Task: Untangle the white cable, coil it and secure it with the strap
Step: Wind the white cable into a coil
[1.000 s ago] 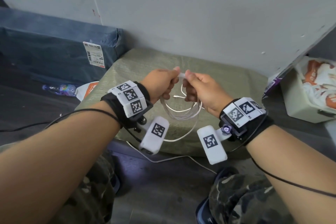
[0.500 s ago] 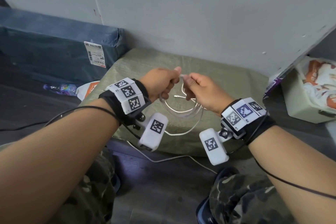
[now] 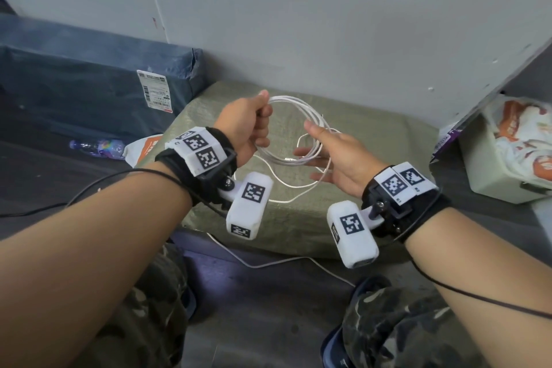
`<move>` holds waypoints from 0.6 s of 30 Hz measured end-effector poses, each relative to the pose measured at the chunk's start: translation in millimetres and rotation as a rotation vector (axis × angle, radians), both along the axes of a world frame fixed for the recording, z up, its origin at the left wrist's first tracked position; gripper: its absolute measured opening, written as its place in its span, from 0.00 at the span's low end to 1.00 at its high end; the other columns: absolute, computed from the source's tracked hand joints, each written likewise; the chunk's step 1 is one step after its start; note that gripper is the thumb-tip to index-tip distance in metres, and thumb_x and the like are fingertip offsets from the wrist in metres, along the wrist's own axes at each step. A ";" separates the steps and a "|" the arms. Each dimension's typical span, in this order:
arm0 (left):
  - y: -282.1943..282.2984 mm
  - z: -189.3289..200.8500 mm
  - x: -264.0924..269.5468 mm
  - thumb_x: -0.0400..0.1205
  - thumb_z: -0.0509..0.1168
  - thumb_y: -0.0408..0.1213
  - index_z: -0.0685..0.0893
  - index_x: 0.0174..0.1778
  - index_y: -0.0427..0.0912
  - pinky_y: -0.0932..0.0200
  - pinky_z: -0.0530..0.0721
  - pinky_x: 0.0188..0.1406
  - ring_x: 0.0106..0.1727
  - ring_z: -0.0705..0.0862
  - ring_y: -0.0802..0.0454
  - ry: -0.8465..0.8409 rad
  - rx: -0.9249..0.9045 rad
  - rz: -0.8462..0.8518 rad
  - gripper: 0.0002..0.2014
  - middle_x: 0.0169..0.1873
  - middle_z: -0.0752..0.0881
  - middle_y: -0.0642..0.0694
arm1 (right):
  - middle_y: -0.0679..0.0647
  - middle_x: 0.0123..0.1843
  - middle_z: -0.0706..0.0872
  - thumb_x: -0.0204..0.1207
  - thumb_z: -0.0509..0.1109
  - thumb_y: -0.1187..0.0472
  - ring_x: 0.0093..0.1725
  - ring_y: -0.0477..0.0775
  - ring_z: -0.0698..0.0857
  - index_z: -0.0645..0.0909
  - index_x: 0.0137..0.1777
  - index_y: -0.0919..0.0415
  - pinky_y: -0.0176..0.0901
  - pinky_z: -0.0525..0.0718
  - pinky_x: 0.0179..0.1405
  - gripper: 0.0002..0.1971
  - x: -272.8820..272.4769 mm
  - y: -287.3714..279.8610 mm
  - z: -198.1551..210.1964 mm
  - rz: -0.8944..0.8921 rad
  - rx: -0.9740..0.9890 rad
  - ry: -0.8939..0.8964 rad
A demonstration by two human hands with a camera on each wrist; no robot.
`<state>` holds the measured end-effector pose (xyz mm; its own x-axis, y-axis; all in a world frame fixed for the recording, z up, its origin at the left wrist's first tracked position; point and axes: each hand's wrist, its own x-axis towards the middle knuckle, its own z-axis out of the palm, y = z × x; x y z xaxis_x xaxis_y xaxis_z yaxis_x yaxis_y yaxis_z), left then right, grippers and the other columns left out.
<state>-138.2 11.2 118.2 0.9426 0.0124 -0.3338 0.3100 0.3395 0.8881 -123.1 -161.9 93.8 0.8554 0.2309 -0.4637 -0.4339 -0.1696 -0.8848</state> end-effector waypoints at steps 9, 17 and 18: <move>-0.4 -11.9 -4.0 0.83 0.53 0.39 0.74 0.25 0.40 0.57 0.80 0.30 0.17 0.72 0.50 0.089 0.191 -0.125 0.19 0.17 0.74 0.46 | 0.49 0.18 0.66 0.82 0.60 0.62 0.21 0.56 0.74 0.70 0.35 0.60 0.57 0.85 0.42 0.13 -4.5 4.7 2.0 -0.027 0.167 -0.088; -11.2 -18.3 -10.2 0.85 0.47 0.58 0.88 0.45 0.32 0.52 0.84 0.51 0.41 0.88 0.44 0.005 0.612 -0.382 0.34 0.40 0.91 0.39 | 0.54 0.36 0.82 0.81 0.58 0.56 0.38 0.58 0.85 0.80 0.40 0.59 0.57 0.85 0.41 0.13 -10.6 3.9 12.6 0.532 -0.635 -0.533; -13.9 -19.2 -12.4 0.84 0.47 0.60 0.88 0.46 0.33 0.52 0.85 0.50 0.41 0.89 0.45 -0.023 0.654 -0.439 0.34 0.39 0.91 0.39 | 0.55 0.41 0.84 0.82 0.57 0.55 0.43 0.58 0.85 0.81 0.45 0.60 0.55 0.83 0.44 0.14 -12.6 4.7 13.6 0.588 -0.692 -0.561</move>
<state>-150.6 -2.6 99.1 0.9135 -0.1756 -0.3671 0.2735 -0.4030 0.8734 -135.7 -157.2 107.4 0.8270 0.5146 -0.2264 0.3197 -0.7617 -0.5636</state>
